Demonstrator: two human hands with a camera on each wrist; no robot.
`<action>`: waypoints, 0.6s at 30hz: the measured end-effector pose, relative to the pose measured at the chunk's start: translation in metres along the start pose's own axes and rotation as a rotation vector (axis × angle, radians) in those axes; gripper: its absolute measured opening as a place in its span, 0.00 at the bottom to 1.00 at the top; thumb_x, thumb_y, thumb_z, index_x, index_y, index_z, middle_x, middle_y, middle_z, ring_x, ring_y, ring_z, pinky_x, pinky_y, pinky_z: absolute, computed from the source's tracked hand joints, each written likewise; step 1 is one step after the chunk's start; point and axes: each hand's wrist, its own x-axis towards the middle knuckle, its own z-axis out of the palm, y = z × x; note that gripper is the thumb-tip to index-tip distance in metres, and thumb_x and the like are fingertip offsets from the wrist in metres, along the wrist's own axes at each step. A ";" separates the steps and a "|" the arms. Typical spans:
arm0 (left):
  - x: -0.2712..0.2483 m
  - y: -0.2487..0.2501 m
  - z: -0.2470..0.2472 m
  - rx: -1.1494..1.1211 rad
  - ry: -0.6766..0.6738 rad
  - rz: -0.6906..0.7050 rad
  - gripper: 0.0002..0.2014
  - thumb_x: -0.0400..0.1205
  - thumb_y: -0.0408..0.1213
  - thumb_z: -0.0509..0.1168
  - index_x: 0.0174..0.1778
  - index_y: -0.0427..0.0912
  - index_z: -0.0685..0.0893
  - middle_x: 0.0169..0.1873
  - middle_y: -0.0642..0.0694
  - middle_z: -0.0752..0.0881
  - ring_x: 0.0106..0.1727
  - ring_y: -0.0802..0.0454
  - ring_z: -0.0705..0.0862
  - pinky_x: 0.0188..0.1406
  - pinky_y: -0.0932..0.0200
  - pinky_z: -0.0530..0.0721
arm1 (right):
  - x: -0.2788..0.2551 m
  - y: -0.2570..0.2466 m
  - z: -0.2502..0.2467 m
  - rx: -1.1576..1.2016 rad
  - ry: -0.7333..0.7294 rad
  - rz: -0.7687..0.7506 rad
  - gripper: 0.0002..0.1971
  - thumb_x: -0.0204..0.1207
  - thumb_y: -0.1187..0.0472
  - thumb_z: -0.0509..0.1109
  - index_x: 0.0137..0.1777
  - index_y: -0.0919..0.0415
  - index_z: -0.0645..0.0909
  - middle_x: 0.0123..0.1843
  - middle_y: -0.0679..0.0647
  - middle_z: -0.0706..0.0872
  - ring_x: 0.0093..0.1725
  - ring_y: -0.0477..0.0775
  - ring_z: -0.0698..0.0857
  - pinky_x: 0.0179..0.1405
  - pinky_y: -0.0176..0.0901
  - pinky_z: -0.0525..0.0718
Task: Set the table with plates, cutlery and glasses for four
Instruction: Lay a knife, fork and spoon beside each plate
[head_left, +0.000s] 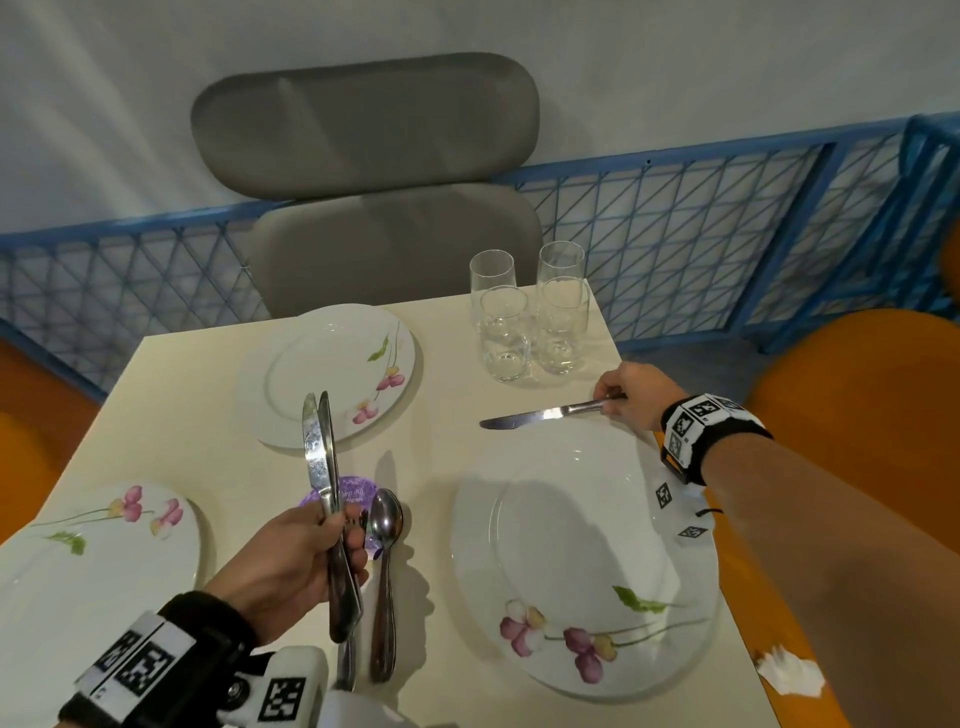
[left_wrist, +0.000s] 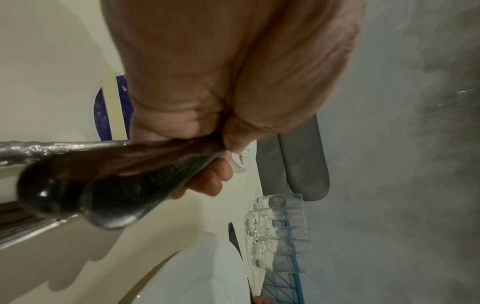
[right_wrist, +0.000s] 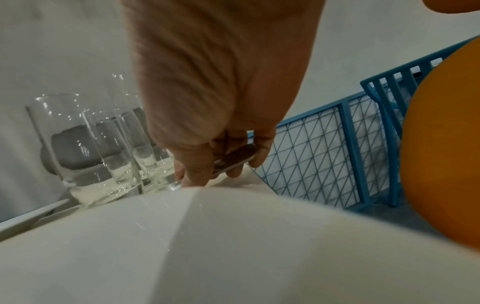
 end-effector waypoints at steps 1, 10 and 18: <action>0.000 0.000 0.001 -0.002 0.001 0.000 0.11 0.89 0.27 0.49 0.51 0.32 0.77 0.32 0.38 0.77 0.34 0.41 0.76 0.41 0.44 0.78 | 0.000 -0.001 0.000 -0.018 0.007 -0.005 0.07 0.74 0.65 0.74 0.51 0.56 0.86 0.41 0.47 0.80 0.48 0.51 0.82 0.47 0.37 0.75; -0.001 0.001 0.000 -0.010 0.000 -0.009 0.12 0.89 0.27 0.48 0.51 0.31 0.77 0.31 0.38 0.78 0.32 0.42 0.76 0.39 0.45 0.78 | -0.001 -0.009 -0.009 -0.158 -0.075 -0.060 0.13 0.77 0.63 0.70 0.59 0.53 0.87 0.43 0.47 0.79 0.51 0.50 0.81 0.50 0.35 0.74; -0.004 0.002 -0.004 0.002 -0.003 0.000 0.12 0.88 0.27 0.48 0.51 0.31 0.77 0.30 0.38 0.77 0.32 0.42 0.76 0.38 0.45 0.78 | 0.006 -0.010 -0.016 -0.330 -0.207 -0.125 0.18 0.79 0.62 0.68 0.68 0.49 0.83 0.55 0.52 0.83 0.61 0.55 0.81 0.54 0.32 0.71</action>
